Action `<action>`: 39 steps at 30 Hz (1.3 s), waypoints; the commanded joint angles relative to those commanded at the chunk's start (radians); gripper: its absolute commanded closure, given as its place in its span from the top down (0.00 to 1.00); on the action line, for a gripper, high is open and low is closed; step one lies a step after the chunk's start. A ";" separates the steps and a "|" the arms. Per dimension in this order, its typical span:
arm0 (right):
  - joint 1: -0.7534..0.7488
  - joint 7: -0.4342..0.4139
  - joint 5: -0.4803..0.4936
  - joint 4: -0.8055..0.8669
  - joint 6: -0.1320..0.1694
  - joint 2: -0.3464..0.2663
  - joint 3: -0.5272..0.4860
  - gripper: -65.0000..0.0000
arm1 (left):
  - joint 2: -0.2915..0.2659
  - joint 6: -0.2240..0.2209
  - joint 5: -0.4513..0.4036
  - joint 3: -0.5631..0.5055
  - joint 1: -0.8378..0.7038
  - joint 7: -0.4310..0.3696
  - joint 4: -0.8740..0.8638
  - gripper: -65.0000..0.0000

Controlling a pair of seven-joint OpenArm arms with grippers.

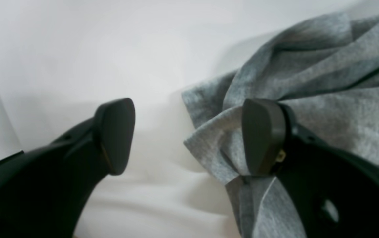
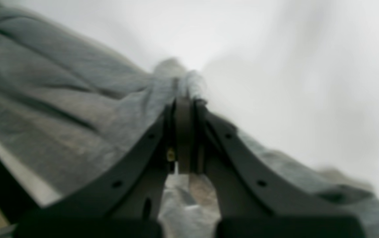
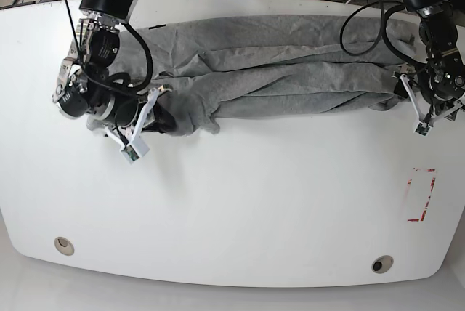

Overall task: Layout the t-shirt on the table in an organized manner, then fold the t-shirt properly
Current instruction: 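Lift the shirt end with the right gripper and tuck it inward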

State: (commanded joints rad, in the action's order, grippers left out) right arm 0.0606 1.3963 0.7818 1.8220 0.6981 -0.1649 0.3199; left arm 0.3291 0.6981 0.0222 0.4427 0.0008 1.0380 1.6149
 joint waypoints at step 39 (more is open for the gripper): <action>-0.187 0.000 0.382 0.003 0.000 -0.397 -0.460 0.47 | -0.002 0.000 -0.005 -0.052 -0.009 0.000 -0.002 0.71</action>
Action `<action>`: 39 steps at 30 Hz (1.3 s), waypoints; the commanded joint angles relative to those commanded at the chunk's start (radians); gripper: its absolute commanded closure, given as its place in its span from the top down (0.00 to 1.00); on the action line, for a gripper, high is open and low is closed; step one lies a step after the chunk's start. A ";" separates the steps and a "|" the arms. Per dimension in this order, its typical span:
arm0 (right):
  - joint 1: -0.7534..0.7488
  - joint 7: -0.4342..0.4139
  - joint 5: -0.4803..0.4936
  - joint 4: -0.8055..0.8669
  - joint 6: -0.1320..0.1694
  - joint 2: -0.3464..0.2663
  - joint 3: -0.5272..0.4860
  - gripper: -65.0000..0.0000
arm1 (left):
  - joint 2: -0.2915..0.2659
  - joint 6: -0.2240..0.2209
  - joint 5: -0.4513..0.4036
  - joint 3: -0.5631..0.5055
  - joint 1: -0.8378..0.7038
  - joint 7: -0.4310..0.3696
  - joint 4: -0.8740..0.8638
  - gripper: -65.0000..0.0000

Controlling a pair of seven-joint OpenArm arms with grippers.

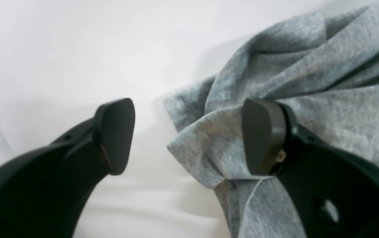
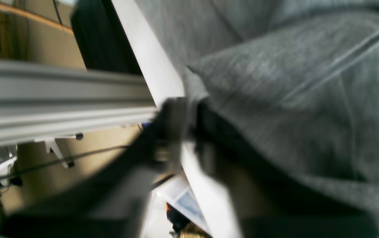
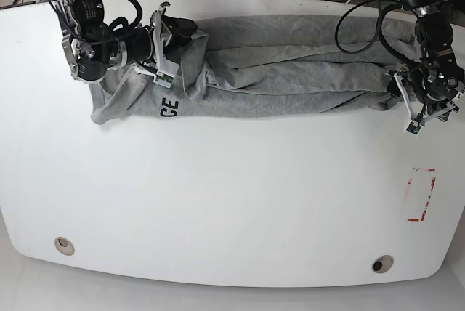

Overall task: Layout the t-shirt on the table in an organized manner, then fold the t-shirt properly
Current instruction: 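Lift the shirt end with the right gripper and tuck it inward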

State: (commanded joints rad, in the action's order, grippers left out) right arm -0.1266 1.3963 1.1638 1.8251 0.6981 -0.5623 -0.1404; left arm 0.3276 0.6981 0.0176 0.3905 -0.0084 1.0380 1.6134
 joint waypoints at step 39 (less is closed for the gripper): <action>0.183 0.000 -0.095 -0.166 0.000 0.224 0.014 0.75 | 0.000 0.000 0.000 -0.002 0.009 -0.002 -0.034 0.71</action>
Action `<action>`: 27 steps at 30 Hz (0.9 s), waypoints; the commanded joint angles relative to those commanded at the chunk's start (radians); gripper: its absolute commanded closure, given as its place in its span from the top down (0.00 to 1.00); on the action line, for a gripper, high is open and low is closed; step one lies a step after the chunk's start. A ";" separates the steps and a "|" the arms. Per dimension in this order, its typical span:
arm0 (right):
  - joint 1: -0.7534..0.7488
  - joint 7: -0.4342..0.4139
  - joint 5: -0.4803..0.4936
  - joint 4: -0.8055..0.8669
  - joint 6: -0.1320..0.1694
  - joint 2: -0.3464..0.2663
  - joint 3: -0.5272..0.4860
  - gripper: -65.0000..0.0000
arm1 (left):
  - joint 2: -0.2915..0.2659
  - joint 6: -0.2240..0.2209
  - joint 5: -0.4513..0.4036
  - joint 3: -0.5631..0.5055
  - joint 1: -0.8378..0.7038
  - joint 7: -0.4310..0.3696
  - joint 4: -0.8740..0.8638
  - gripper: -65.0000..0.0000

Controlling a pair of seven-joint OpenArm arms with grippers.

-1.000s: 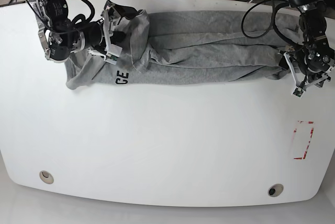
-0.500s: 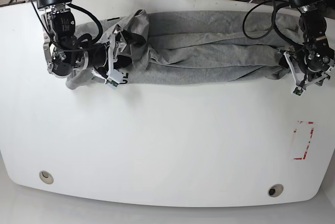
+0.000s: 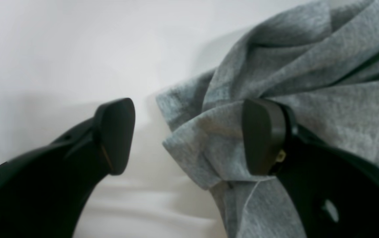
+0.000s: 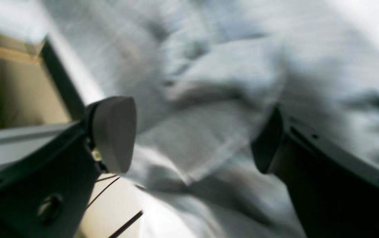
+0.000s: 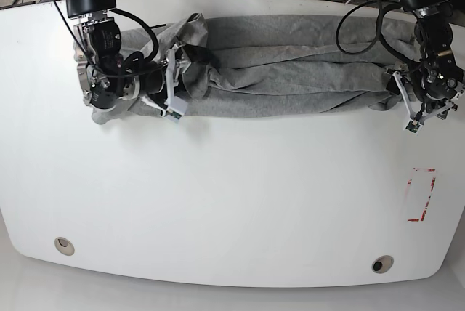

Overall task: Layout the t-shirt on the table in an organized manner, then fold the t-shirt properly
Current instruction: 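Lift the shirt end with the right gripper and tuck it inward, then open the right gripper and move it to the shirt's outer end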

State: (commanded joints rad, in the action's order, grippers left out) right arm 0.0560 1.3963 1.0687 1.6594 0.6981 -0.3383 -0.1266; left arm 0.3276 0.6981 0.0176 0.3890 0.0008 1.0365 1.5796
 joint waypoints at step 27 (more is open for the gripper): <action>0.084 0.000 0.270 0.011 0.000 -0.187 -0.089 0.75 | 0.008 0.000 0.005 0.006 0.000 0.000 0.192 0.71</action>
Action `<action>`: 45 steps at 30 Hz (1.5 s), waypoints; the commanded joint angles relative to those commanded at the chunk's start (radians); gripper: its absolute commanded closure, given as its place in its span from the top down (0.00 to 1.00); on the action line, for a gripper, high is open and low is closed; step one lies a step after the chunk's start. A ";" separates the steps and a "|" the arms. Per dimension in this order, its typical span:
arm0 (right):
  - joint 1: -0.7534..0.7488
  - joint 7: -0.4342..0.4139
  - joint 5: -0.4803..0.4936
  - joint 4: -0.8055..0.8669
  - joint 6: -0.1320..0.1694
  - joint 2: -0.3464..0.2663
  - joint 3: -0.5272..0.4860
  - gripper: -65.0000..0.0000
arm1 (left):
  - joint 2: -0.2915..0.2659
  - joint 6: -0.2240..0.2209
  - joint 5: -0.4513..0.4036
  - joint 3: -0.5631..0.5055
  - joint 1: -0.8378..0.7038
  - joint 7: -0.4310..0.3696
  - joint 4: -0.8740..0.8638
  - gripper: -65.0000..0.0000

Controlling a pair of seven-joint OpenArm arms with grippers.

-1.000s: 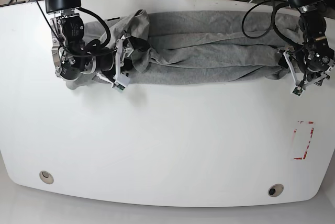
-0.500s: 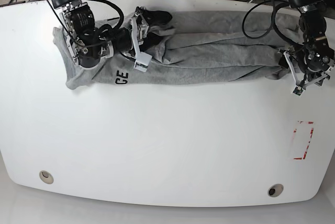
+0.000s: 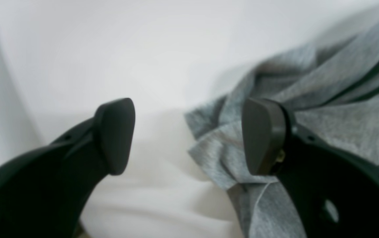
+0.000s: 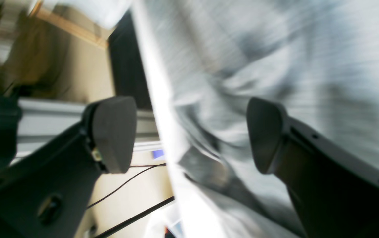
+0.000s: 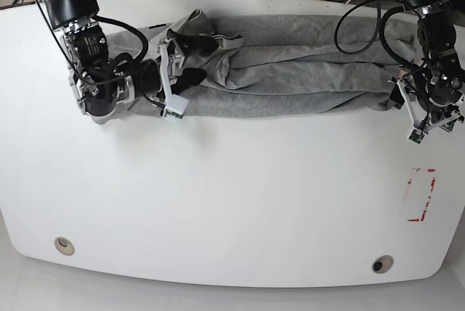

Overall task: Layout the t-shirt on the table in an organized manner, then fold the t-shirt properly
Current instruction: 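Open the right gripper and move it to the shirt's outer end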

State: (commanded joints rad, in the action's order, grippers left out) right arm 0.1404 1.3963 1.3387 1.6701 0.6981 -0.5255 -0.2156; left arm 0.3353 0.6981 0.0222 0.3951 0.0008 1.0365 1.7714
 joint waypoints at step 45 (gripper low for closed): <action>-0.143 -0.028 -0.717 0.226 0.000 -0.100 0.428 0.61 | -0.035 0.000 0.000 -0.005 -0.043 0.002 0.147 0.71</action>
State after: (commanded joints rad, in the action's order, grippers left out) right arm -0.0023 1.3679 0.6222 1.8957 0.6981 -0.6252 0.2125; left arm 0.3000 0.6981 0.0222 0.3905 -0.0422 1.0380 1.9187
